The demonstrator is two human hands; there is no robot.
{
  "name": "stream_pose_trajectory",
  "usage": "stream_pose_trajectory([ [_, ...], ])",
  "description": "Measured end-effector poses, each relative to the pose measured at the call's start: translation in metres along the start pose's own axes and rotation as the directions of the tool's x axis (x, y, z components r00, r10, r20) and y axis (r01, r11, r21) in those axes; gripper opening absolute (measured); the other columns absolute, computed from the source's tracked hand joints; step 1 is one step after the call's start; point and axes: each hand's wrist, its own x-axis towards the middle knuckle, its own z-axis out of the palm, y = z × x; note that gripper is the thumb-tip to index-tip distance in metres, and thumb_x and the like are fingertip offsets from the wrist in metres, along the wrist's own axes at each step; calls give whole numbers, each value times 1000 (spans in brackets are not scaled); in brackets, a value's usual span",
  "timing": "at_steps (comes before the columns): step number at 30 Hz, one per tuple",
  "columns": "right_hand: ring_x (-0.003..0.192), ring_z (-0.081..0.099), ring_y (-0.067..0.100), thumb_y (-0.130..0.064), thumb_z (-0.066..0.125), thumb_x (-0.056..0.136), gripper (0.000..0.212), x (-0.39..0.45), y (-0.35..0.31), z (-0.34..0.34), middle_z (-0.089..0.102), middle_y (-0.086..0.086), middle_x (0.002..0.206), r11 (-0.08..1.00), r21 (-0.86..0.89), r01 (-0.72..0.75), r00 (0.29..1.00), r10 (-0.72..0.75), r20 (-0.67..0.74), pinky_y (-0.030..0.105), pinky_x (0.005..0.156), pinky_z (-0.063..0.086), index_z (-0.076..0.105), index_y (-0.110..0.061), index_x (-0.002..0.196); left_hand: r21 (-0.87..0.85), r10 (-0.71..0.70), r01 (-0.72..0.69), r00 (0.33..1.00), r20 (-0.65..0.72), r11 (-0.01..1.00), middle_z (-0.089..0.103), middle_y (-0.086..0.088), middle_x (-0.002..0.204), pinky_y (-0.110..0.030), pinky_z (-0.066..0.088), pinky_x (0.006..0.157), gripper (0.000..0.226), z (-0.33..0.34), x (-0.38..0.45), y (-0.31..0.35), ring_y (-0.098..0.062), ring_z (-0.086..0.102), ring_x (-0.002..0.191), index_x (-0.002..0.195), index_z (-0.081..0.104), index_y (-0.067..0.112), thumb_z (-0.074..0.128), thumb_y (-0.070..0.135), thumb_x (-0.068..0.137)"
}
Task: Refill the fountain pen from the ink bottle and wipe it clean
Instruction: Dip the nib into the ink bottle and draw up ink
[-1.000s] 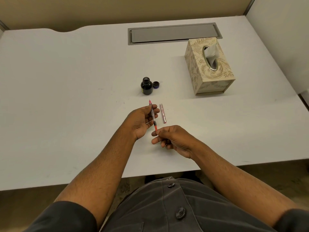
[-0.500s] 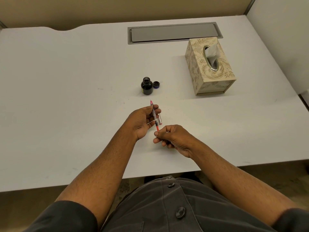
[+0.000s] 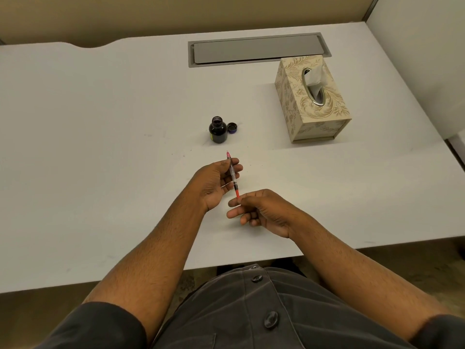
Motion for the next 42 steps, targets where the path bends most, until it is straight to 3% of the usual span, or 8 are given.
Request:
stream_pose_trajectory([
  [11,60,65,10,-19,66,91,12,2,3,0,77,12,96,997,-71,18,998,-22,-57,19,54,45,71,-8,92,11,-6,6,1000,-9,1000,70,-3,95,-30,44,88,22,4,-5,-1,-15,62,92,100,67,13,46,20,100],
  [20,59,64,11,-21,72,86,22,1,5,1,76,12,95,997,-71,17,995,-23,-93,21,53,43,68,-2,97,20,1,-1,1000,7,1000,70,-2,94,-29,42,83,21,4,-7,-2,-14,62,91,98,67,15,46,21,99],
  [26,66,65,13,-24,59,94,25,-3,4,1,76,11,100,1000,-18,-6,999,6,-32,24,63,45,70,-8,109,15,0,0,1000,2,1000,70,-2,94,-28,43,82,21,4,-7,-1,-14,62,90,98,67,15,47,20,99],
  [30,66,66,14,-19,53,97,25,-4,3,-1,76,13,101,1000,-21,-4,1000,4,-2,22,61,46,70,-5,109,14,0,0,1000,6,1000,70,-3,94,-27,44,79,21,4,-8,-2,-15,63,91,99,67,14,47,20,99],
  [38,60,65,11,-19,70,88,11,-3,4,0,77,12,96,997,-74,25,997,-30,-65,21,54,45,66,-9,88,23,4,-4,1000,2,1000,71,-3,96,-30,43,87,22,6,-9,-2,-16,63,94,99,68,14,47,20,99],
  [42,63,66,12,-26,66,90,20,-3,3,1,76,11,99,999,-38,12,999,-13,-38,22,57,45,67,-7,98,23,7,-7,1000,5,1000,71,-3,94,-32,42,93,22,6,-8,-2,-16,62,93,98,68,14,47,20,99],
])
